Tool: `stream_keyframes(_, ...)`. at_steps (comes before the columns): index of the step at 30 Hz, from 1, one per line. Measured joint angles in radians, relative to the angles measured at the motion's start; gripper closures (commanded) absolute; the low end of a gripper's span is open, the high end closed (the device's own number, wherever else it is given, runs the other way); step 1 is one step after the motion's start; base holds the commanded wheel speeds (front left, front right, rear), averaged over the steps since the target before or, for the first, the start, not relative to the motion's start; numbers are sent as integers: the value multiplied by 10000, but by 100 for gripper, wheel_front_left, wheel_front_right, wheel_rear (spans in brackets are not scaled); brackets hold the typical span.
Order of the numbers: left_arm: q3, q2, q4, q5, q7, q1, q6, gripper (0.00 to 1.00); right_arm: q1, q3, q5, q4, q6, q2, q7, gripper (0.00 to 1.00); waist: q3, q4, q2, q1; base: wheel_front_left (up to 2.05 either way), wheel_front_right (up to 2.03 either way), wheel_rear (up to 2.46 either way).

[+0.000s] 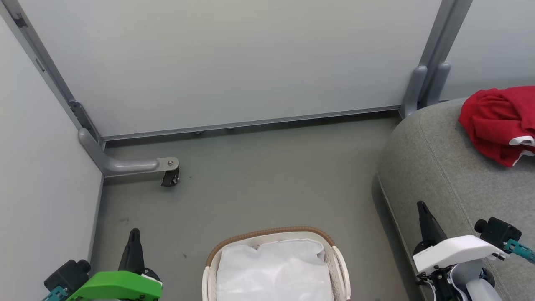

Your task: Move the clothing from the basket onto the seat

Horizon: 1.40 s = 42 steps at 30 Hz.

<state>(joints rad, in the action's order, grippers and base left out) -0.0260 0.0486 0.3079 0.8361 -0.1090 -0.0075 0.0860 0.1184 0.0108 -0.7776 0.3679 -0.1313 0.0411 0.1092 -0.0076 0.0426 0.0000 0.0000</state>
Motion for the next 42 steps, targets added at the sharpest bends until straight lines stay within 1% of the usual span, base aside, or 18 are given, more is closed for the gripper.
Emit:
stream_keyframes(19, 397, -2, -157, 2205, 642, -251, 109, 100, -8, 288, -2341, -345, 0, 12, -644, 100, 23, -90, 0, 0, 0, 0, 0)
stream_keyframes(42, 792, -2, -343, 4316, 1260, -504, 211, 100, -22, 570, -4658, -677, 2, 31, -1264, 100, 49, -197, 0, 1, 0, 0, 0)
